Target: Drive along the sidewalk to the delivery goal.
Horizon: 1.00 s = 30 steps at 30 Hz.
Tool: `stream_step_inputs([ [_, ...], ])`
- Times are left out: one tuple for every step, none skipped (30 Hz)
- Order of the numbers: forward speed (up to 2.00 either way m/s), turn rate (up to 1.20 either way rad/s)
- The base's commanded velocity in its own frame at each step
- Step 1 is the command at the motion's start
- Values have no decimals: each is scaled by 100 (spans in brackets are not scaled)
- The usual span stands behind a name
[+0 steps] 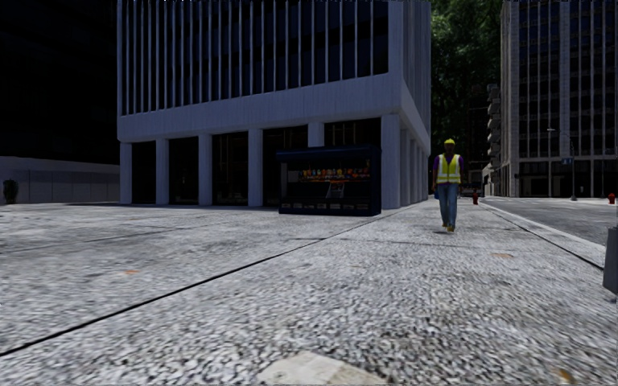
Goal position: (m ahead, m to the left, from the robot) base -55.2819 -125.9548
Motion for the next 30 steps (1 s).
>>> stream_step_inputs([
  [200,58],
  [200,58],
  [200,58],
  [200,58],
  [200,58],
  [200,58],
  [200,58],
  [200,58],
  [200,58],
  [200,58],
  [200,58],
  [200,58],
  [200,57],
  [200,36],
  [200,36],
  [200,8],
  [200,0],
  [200,0],
  [200,0],
  [200,0],
  [200,0],
  [200,0],
  [200,0],
  [200,0],
  [200,0],
  [200,0],
  [200,0],
  [200,0],
  [200,-35],
  [200,-42],
])
